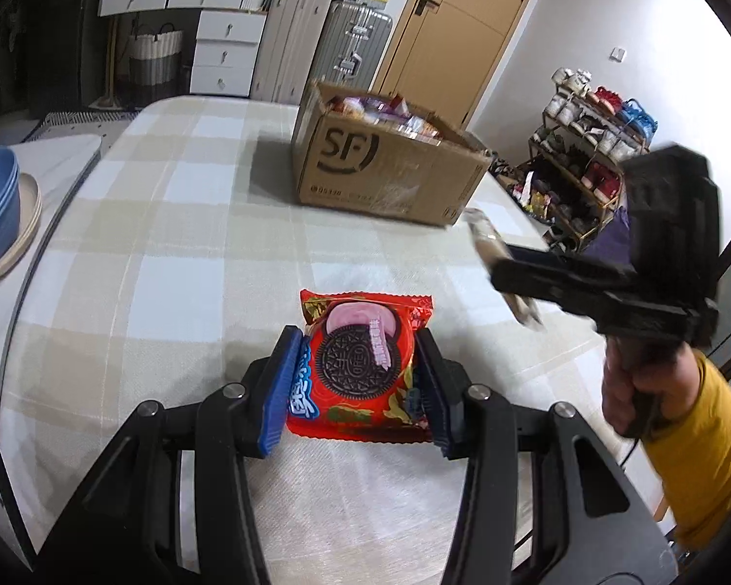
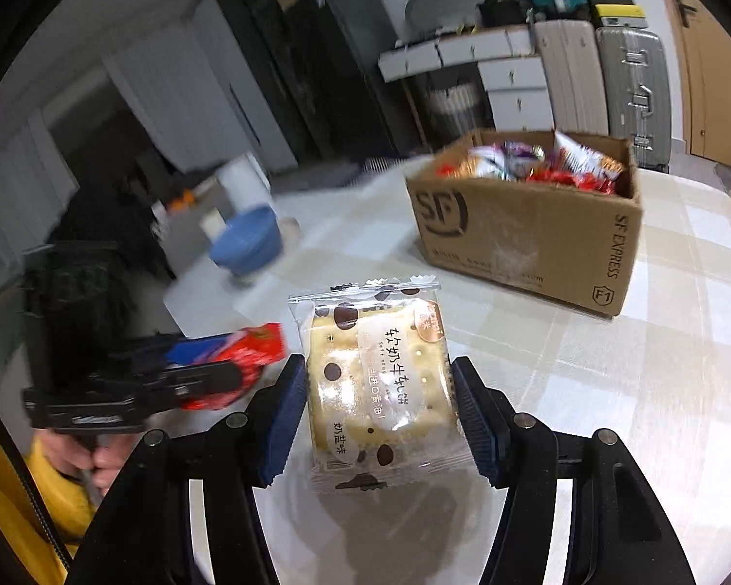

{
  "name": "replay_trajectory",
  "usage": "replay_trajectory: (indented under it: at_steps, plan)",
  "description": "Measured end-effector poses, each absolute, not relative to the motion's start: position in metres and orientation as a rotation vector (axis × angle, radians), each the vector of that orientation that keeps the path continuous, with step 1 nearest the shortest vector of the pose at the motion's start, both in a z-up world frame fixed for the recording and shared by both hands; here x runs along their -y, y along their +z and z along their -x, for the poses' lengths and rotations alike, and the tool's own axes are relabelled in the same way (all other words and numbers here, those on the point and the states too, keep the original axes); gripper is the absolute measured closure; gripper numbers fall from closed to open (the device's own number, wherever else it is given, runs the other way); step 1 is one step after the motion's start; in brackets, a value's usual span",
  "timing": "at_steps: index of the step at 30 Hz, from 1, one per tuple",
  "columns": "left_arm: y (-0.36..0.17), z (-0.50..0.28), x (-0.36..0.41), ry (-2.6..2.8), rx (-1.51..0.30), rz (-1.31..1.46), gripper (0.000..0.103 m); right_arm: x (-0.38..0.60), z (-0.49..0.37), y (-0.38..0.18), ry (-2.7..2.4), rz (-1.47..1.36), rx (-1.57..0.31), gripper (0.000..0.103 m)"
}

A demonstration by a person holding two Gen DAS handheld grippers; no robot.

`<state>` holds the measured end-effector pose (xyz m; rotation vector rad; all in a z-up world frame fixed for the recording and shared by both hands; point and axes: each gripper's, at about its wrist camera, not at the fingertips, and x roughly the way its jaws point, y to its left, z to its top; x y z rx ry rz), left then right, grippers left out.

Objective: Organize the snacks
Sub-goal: 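Lift and carry both packets over the box with both grippers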

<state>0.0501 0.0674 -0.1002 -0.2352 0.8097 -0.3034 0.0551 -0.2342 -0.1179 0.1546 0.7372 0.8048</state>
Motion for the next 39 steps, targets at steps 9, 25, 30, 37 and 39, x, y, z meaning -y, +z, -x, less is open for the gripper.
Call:
replay_trajectory:
  at_steps: [9,25,30,37,39]
  plan:
    - [-0.046,-0.043,-0.054,-0.264,-0.727,0.204,0.060,0.278,-0.009,-0.080,0.758,-0.346,-0.592,0.043]
    - [0.046,-0.090,-0.031,-0.256,-0.625,0.070,0.060,0.288,-0.056,0.023,0.734,-0.297,-0.469,0.043]
    - [0.071,-0.126,-0.038,-0.209,-0.576,0.079,0.060,0.291,-0.083,0.055,0.692,-0.284,-0.434,0.043]
    - [0.106,-0.173,-0.036,-0.219,-0.550,0.089,0.060,0.294,-0.132,0.086,0.667,-0.292,-0.421,0.043]
    - [0.111,-0.190,-0.033,-0.203,-0.551,0.078,0.060,0.291,-0.154,0.085,0.647,-0.285,-0.442,0.043]
